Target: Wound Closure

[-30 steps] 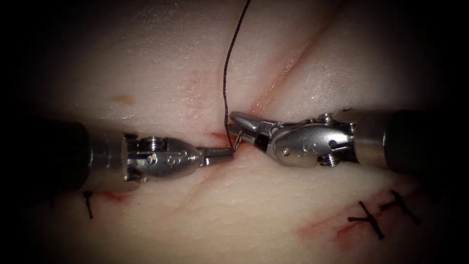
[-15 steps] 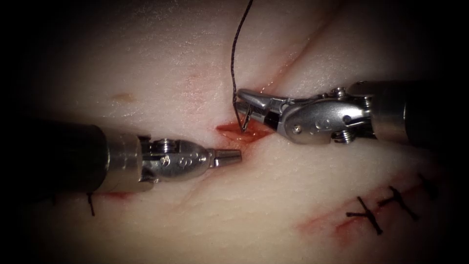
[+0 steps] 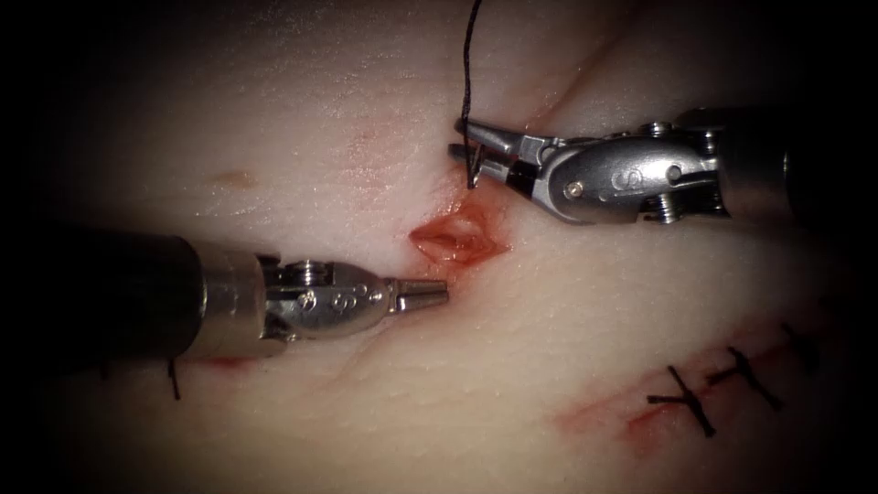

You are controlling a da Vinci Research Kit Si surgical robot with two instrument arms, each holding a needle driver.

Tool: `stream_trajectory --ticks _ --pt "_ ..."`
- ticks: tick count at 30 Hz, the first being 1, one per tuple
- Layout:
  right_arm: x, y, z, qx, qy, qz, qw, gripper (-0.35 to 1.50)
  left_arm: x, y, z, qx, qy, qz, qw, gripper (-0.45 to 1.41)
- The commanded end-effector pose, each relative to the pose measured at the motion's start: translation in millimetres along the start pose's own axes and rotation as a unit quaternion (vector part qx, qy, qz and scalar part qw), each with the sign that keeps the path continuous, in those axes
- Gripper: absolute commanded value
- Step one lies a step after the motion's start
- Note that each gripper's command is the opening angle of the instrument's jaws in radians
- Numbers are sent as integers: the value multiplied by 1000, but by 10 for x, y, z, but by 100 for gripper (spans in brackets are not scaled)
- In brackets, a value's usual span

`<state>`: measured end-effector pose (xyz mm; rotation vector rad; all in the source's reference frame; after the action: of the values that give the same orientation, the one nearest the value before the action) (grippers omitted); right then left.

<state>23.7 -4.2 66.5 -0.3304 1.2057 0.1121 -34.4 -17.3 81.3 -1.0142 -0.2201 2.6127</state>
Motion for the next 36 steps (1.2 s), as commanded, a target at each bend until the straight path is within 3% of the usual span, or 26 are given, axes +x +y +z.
stream_trajectory --ticks 1,11,19,27,36 --pt "-7 -6 9 1 -6 14 1000 -35 -2 6 8 -2 0 -1 1000 -28" --pt "-15 -2 13 5 -33 93 995 -35 2 9 4 -3 0 -3 1000 -27" --pt "-27 3 16 6 -45 181 982 -35 5 7 3 -4 0 -4 1000 -27" --pt "-29 24 20 10 -45 299 953 -35 2 11 2 -3 0 -3 1000 -27" --pt "-30 22 24 51 -44 398 915 -35 2 12 2 -3 0 -3 1000 -27"
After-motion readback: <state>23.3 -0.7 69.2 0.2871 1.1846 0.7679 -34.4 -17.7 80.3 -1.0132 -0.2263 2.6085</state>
